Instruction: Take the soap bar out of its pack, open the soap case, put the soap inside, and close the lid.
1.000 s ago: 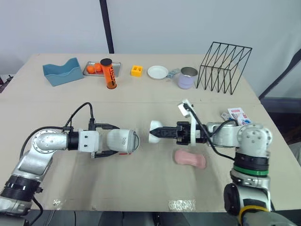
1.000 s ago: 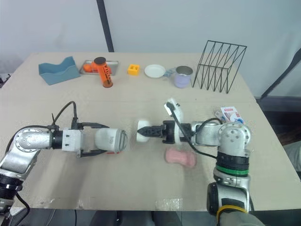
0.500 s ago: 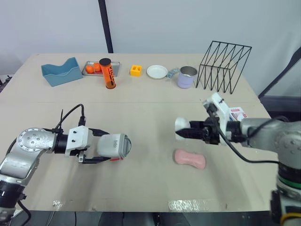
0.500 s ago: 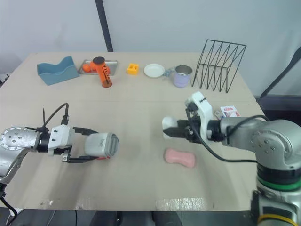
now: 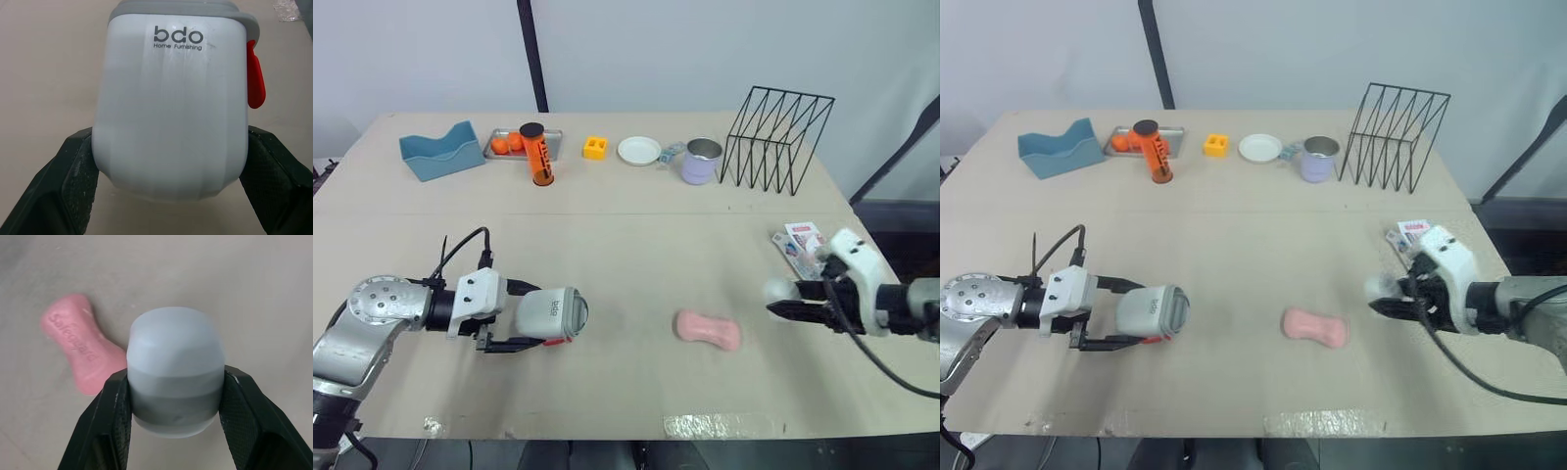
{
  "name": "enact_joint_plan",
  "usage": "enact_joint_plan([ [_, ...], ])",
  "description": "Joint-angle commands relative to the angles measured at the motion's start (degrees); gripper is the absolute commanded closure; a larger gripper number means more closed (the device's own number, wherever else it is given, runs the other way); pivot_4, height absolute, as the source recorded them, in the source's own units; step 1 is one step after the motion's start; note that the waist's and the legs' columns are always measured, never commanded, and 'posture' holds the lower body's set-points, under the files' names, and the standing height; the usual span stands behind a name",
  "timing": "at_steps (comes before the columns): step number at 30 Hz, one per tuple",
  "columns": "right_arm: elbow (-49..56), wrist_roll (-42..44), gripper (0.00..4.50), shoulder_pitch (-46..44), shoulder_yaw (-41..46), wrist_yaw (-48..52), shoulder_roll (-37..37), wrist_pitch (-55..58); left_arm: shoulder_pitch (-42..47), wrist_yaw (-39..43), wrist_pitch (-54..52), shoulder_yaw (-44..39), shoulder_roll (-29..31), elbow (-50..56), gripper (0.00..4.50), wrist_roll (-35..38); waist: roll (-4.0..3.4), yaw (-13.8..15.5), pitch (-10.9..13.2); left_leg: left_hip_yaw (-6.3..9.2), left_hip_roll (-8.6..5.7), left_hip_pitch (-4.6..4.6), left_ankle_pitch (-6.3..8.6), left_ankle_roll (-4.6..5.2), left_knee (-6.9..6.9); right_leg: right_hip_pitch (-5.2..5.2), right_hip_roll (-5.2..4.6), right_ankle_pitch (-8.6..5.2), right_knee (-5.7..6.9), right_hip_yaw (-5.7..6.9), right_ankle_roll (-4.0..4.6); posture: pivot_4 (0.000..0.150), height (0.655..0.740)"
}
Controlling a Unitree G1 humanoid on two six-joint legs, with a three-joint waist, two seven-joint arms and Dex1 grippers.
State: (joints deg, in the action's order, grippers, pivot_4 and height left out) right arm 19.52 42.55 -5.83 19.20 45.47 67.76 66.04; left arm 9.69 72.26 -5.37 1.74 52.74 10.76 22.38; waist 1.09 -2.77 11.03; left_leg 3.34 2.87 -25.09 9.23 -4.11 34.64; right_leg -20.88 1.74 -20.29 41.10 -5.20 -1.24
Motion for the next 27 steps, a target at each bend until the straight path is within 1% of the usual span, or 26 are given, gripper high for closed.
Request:
enact_joint_plan([
  [1, -10.65, -1.38, 2.54, -5.57, -0.34, -2.36, 2.43, 8.39, -0.80, -0.60, 1.84, -0.59, -0.80, 1.36, 0.99, -1.15, 0.00, 0.03, 0.00, 0.00, -0.01, 0.00, 0.00, 0.00, 0.00, 0.00, 0.00, 0.00, 0.00, -0.02, 0.00, 0.150, 0.7371],
  [3, -12.81, -2.95, 2.54, -7.28, -2.45, -3.37, 2.30, 7.95, -1.25, -1.08, 2.37, -0.25, -1.10, 1.50, 0.99, -1.81, -0.02, 0.00, 0.01, -0.01, -0.02, -0.01, 0.00, 0.00, -0.01, -0.01, 0.00, 0.00, 0.00, -0.04, 0.01, 0.150, 0.7371],
  [7, -15.41, -4.18, 2.54, -12.15, -6.73, -5.07, 0.00, 11.02, -1.31, -1.05, 2.04, -0.31, -1.32, 1.83, 0.99, -1.95, -0.02, 0.00, 0.01, -0.09, -0.03, 0.00, 0.03, 0.04, -0.02, -0.02, -0.01, 0.09, -0.01, -0.14, 0.16, 0.150, 0.7371],
  [10, -17.39, -5.66, 2.54, -13.20, -9.33, -5.24, -0.65, 10.22, -1.34, -1.23, 2.19, -0.45, -1.52, 1.87, 0.99, -2.13, -0.03, 0.02, 0.01, -0.13, -0.05, 0.00, 0.03, 0.04, -0.01, -0.03, -0.03, 0.09, -0.01, -0.20, 0.15, 0.150, 0.7371],
  [11, -18.04, -6.01, 2.04, -13.90, -10.08, -5.23, -0.86, 10.31, -1.38, -1.29, 2.23, -0.50, -1.61, 1.89, 0.99, -2.20, -0.03, -0.05, 0.01, -0.14, -0.05, 0.00, 0.03, 0.05, -0.01, -0.03, -0.02, 0.09, 0.00, -0.21, 0.15, 0.150, 0.7371],
  [12, -18.50, -6.00, 2.04, -14.55, -10.47, -5.12, -1.08, 10.73, -1.51, -1.40, 2.30, -0.53, -1.70, 1.98, 0.99, -2.28, -0.04, 0.00, 0.01, -0.17, -0.03, 0.02, 0.03, 0.04, -0.01, -0.05, -0.01, 0.09, 0.01, -0.26, 0.16, 0.150, 0.7371],
  [14, -18.92, -6.31, 1.32, -15.66, -11.97, -4.41, -0.79, 11.09, -1.66, -1.60, 2.27, -0.47, -1.95, 2.22, 0.99, -2.33, -0.04, 0.01, 0.02, -0.16, -0.05, -0.01, 0.04, 0.06, -0.02, -0.06, -0.02, 0.08, 0.00, -0.25, 0.14, 0.150, 0.7371],
  [15, -19.08, -6.70, 1.18, -15.97, -12.74, -3.96, -0.41, 10.87, -1.75, -1.70, 2.34, -0.41, -2.08, 2.34, 0.99, -2.42, -0.04, 0.01, 0.01, -0.17, -0.07, -0.02, 0.05, 0.08, -0.01, -0.06, -0.04, 0.08, 0.00, -0.26, 0.13, 0.150, 0.7371],
  [16, -19.42, -6.97, 0.60, -16.43, -13.08, -3.62, -0.08, 10.84, -1.80, -1.78, 2.39, -0.35, -2.20, 2.39, 0.99, -2.47, -0.04, 0.01, 0.01, -0.18, -0.07, -0.01, 0.05, 0.08, -0.01, -0.07, -0.05, 0.08, 0.00, -0.27, 0.13, 0.150, 0.7371],
  [18, -19.90, -7.12, 0.09, -17.02, -13.29, -3.18, 0.39, 11.00, -1.92, -1.85, 2.53, -0.32, -2.32, 2.40, 0.99, -2.56, -0.04, 0.02, 0.01, -0.18, -0.06, 0.00, 0.05, 0.08, 0.00, -0.06, -0.04, 0.08, 0.01, -0.27, 0.14, 0.150, 0.7371],
  [22, -17.09, -8.37, 0.09, -13.84, -11.96, 0.23, 4.95, 6.87, -1.97, -1.69, 3.27, -0.18, -2.50, 1.80, 0.99, -2.85, -0.05, 0.02, 0.02, -0.18, -0.07, -0.01, 0.05, 0.08, 0.00, -0.06, -0.05, 0.08, 0.01, -0.27, 0.14, 0.150, 0.7371],
  [24, -15.58, -8.75, 0.09, -11.92, -10.60, 2.23, 6.88, 4.51, -1.97, -1.50, 3.40, -0.26, -2.48, 1.64, 0.99, -2.80, -0.18, 0.03, 0.07, -0.18, -0.09, -0.01, 0.05, 0.08, 0.00, -0.06, -0.07, 0.08, 0.01, -0.26, 0.13, 0.150, 0.7371],
  [26, -12.70, -8.13, 0.09, -10.82, -7.14, 5.96, 8.24, -0.51, -1.65, -1.22, 3.50, -0.21, -2.43, 1.22, 0.99, -2.89, -0.17, 0.03, 0.07, -0.17, -0.06, 0.00, 0.06, 0.09, 0.00, -0.06, -0.05, 0.08, 0.01, -0.24, 0.13, 0.150, 0.7371],
  [27, -9.78, -5.40, 0.09, -12.25, -3.88, 7.81, 6.98, -1.73, -1.44, -1.04, 3.42, -0.05, -2.31, 1.05, 0.99, -3.06, -0.20, 0.04, 0.07, -0.17, -0.06, -0.01, 0.06, 0.09, 0.00, -0.06, -0.05, 0.08, 0.01, -0.24, 0.14, 0.150, 0.7371],
])
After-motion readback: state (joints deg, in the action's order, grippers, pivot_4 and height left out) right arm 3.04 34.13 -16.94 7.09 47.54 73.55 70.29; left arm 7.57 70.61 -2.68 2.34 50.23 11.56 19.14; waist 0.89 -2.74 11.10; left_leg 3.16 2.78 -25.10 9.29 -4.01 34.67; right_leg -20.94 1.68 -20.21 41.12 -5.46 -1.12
